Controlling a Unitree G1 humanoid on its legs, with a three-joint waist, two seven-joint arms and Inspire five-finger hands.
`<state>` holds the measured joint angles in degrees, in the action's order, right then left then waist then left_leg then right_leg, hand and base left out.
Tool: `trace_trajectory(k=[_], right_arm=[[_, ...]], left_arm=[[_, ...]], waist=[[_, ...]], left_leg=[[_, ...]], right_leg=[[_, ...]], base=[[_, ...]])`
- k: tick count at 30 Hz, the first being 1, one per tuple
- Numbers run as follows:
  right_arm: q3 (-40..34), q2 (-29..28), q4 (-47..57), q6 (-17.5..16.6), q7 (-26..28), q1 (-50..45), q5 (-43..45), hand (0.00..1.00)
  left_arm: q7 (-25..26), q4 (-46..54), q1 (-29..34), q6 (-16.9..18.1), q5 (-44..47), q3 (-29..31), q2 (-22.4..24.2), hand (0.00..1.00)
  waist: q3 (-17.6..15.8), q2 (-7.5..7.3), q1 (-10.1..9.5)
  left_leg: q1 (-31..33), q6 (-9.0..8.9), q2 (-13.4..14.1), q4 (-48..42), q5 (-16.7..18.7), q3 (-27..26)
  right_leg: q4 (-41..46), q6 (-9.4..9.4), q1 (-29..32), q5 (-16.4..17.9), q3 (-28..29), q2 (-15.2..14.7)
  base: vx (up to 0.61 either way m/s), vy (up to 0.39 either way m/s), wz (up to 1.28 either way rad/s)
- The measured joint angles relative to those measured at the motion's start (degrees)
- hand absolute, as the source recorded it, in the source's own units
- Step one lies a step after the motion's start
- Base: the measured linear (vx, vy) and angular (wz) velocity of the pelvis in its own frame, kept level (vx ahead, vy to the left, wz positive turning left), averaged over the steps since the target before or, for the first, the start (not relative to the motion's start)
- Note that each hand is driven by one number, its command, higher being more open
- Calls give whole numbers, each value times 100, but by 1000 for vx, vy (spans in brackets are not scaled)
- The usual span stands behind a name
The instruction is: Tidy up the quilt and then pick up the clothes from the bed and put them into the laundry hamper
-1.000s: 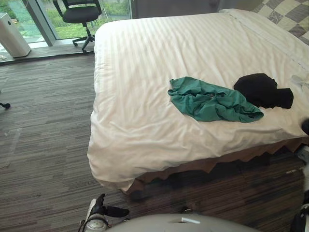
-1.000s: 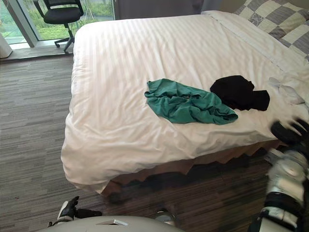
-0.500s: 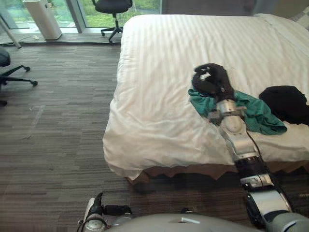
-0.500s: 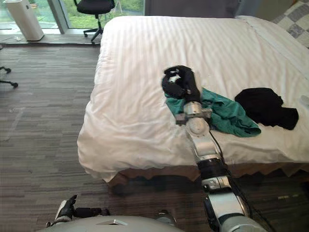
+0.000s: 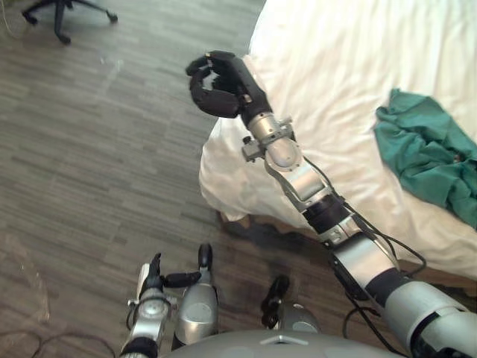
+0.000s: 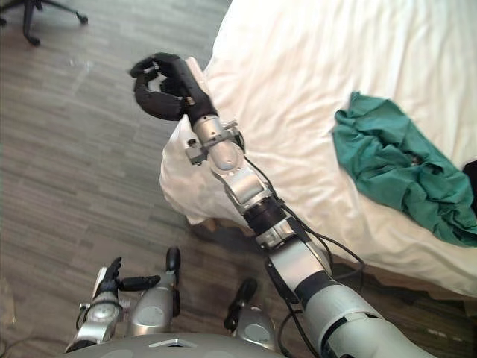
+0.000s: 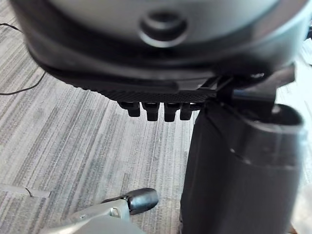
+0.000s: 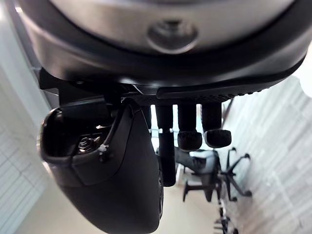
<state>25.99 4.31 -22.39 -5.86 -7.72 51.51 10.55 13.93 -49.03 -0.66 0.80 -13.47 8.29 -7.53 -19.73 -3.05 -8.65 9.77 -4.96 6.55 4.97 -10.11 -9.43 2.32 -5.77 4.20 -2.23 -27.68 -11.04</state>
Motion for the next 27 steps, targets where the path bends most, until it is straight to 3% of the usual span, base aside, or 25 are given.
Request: trace_trajectory(k=[4, 7, 9, 12, 13, 14, 16, 18, 21, 24, 27], right_arm=[[-1, -231, -877, -14, -5, 381, -17, 0], [-41, -249, -1645, -6, -1, -2, -138, 0], [-49, -294, -1835, -355, 116, -319, -596, 0], [-306, -983, -2704, -321, 219, -362, -808, 0], [-289, -1042, -3185, -263, 266, -488, -879, 0], [-147, -1087, -3834, 177, 468, -837, -1032, 0], [-175, -990, -4168, 566, 480, -1534, -1012, 0], [-147, -753, -4200, 827, 593, -2337, -997, 0], [192, -498, -3856, 861, 756, -2947, -714, 0], [932, -250, -2417, 866, 1078, -3408, -11, 0], [1321, -334, -1077, 649, 1360, -3507, 923, 0]], left_arm=[[90, 286, -515, 21, 171, -70, -160, 100], [90, 318, -723, 20, 265, -105, -144, 100], [87, 318, -811, 14, 291, -190, -132, 100], [85, 359, -957, 47, 418, -320, -128, 100], [66, 356, -1071, 66, 416, -428, -92, 100], [24, 336, -1175, 106, 406, -488, 27, 100], [-37, 249, -1247, 122, 404, -544, 78, 100], [-71, 99, -1260, 115, 404, -528, 66, 100], [-156, -125, -1255, 82, 402, -523, 17, 100], [-256, -404, -1213, 1, 383, -522, -107, 100], [-297, -625, -1205, -23, 377, -523, -257, 100]], waist=[[-471, 45, -98], [-541, 135, -122], [-568, 182, -139], [-575, 211, -42], [-583, 224, -69], [-585, 225, -83], [-591, 225, -54], [-598, 211, 112], [-586, 176, 275], [-515, 67, 435], [-294, -72, 518]], left_leg=[[541, -7, 76, -5, -185, 110], [804, -1, 59, -8, -263, 199], [828, -1, 31, -7, -262, 197], [827, -16, 8, -7, -251, 184], [829, -20, 7, -7, -245, 187], [830, -14, -8, -8, -235, 192], [829, -2, -48, -8, -227, 189], [788, 8, -75, -8, -221, 163], [606, 29, -35, -5, -193, -25], [272, -46, 45, 5, -70, -333], [153, -114, 197, 18, 4, -561]], right_leg=[[50, 76, 497, -92, -82, 28], [-12, 75, 670, -136, -184, 37], [-96, 71, 667, -170, -181, 36], [-113, 69, 665, -172, -168, 37], [-113, 70, 660, -171, -176, 33], [-101, 69, 653, -169, -187, -6], [-54, 61, 665, -161, -188, -62], [-39, 36, 649, -160, -160, -96], [-39, 13, 602, -181, 42, -74], [-86, 32, 464, -167, 334, 27], [-214, 95, 460, -195, 555, 168]], base=[[-66, 9, 9], [-12, 3, 13], [12, 10, -2], [6, 17, -2], [-1, 26, 8], [2, 42, 9], [0, 50, 5], [-21, 48, -4], [-53, 20, -35], [-44, -10, -54], [-11, -44, -47]])
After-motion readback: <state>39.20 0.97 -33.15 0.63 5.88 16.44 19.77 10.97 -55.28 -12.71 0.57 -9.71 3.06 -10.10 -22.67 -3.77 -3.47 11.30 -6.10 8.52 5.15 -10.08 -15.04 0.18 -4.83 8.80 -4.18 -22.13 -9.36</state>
